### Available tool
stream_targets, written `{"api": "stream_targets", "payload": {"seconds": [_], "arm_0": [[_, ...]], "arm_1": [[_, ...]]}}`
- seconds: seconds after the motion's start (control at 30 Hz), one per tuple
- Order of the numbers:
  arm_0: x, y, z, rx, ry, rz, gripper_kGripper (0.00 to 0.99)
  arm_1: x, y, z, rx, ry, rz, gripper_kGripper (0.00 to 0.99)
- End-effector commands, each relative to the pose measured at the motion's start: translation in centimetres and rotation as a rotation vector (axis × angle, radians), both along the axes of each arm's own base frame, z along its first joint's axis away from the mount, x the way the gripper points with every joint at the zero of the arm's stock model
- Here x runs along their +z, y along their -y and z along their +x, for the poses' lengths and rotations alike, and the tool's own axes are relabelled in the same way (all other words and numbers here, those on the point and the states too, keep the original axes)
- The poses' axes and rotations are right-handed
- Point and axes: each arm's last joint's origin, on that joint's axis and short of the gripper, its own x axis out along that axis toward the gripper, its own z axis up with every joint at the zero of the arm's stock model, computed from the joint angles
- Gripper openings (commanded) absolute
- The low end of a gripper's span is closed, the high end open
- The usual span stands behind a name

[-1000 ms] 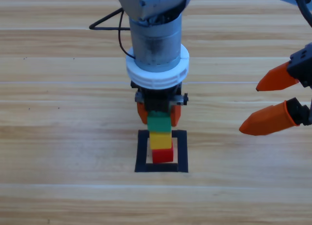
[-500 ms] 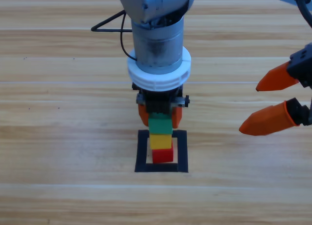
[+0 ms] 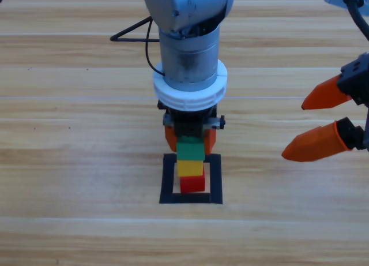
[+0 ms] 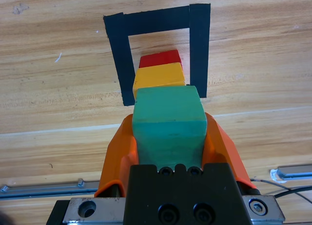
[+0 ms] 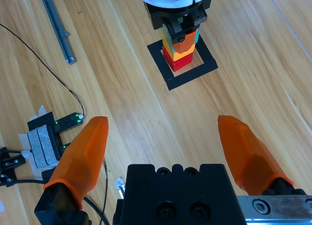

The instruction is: Stack the blocks in the rectangular block: red at the bottom, yellow in the middle, green on top

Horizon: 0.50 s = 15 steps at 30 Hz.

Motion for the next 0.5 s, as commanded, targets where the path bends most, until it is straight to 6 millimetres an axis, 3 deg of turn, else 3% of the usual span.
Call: {"api": "stream_targets", "payload": {"seconds": [0.03,0.1,0.17,0.2,0.23,0.27,0.5], "arm_0": [[-1.58,0.92,-0.28,-0.005,-0.019,0.036,0.041],[-1.54,0.88,-0.30,-0.005,-0.018,0.037,0.061],[-1.26,0.89,-0.29,-0.007,-0.012,0.030,0.210],[-1.04,0.85,-0.33,-0.002,-0.008,0.025,0.456],[-1.00,0.81,-0.36,0.000,-0.009,0.026,0.796],[-0.96,0.77,-0.39,0.001,-0.009,0.026,0.969],[-0.96,0.77,-0.47,0.000,-0.009,0.028,0.990]], "arm_1": [[-1.12,-0.34,1.06,-0.002,-0.044,-0.029,0.990],[-1.12,-0.34,1.06,-0.002,-0.044,-0.029,0.990],[-1.12,-0.38,1.10,-0.002,-0.044,-0.029,0.990],[-1.12,-0.38,1.10,-0.002,-0.044,-0.029,0.990],[-1.16,-0.40,1.12,-0.002,-0.045,-0.030,0.990],[-1.12,-0.38,1.10,-0.002,-0.044,-0.029,0.990],[-1.33,-0.49,1.22,-0.002,-0.049,-0.034,0.990]]}}
